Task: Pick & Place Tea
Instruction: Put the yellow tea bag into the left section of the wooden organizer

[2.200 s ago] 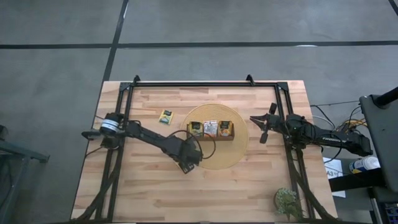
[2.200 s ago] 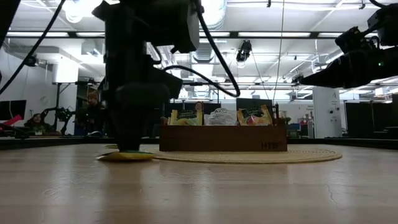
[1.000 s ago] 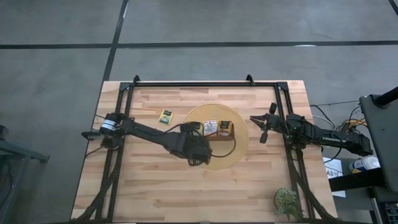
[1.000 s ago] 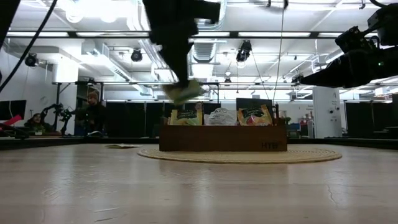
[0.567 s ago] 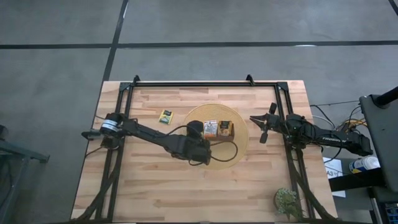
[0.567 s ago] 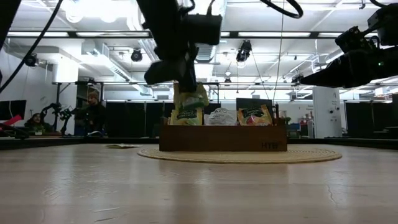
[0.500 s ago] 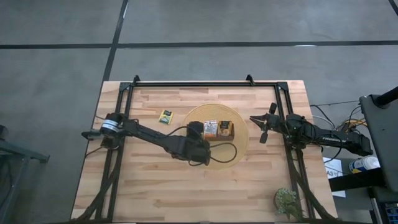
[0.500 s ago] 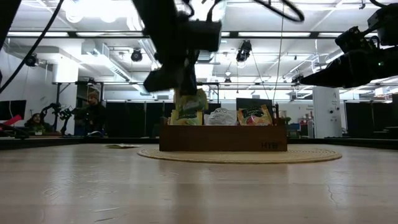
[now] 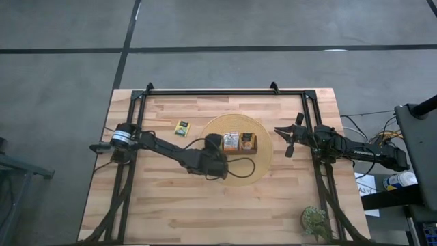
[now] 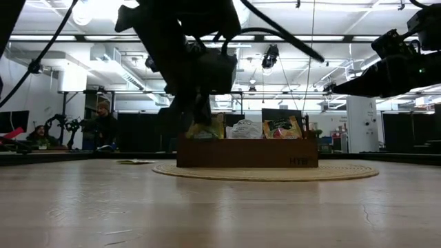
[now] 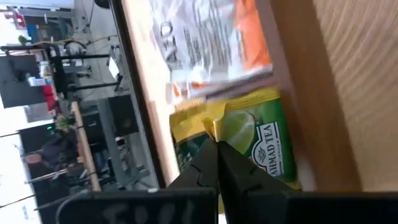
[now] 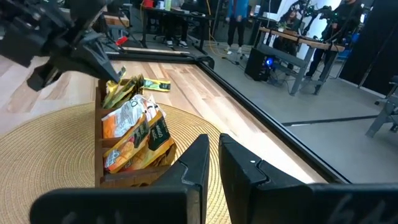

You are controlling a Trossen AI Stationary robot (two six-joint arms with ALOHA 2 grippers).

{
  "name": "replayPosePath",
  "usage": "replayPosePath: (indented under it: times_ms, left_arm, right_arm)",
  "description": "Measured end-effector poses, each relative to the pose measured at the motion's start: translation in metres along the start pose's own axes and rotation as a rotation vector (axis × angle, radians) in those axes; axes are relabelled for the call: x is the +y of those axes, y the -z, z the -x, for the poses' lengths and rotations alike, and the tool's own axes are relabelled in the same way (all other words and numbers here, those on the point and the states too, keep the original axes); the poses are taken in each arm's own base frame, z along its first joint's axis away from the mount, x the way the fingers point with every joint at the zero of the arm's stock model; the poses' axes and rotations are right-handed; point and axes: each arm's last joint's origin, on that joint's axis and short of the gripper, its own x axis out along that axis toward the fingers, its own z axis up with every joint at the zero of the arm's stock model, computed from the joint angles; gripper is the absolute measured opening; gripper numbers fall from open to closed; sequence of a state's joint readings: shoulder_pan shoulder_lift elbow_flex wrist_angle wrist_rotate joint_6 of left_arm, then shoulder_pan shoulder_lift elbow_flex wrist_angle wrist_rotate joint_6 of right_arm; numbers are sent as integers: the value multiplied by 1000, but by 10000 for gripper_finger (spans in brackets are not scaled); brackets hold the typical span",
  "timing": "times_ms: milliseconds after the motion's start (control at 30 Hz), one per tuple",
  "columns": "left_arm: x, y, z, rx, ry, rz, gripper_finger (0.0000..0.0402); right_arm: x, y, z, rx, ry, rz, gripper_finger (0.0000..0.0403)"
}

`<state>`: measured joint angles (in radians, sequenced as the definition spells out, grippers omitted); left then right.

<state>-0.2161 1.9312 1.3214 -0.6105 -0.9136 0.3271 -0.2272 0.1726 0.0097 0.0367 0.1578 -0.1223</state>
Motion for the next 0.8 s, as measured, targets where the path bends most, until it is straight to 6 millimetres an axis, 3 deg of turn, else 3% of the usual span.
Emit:
replayPosePath:
  times_ms: [333, 533, 800]
  left_arm:
    - [-10, -6, -8, -27, 60, 12, 0]
    - [-5, -8, -7, -4, -19, 16, 4]
    - [10, -20, 1, -45, -9, 20, 92]
  right_arm:
    - [0, 0, 0, 2, 0, 0, 34]
    - [0, 0, 0, 5, 0, 1, 34]
    - [0, 0, 0, 5, 0, 1, 34]
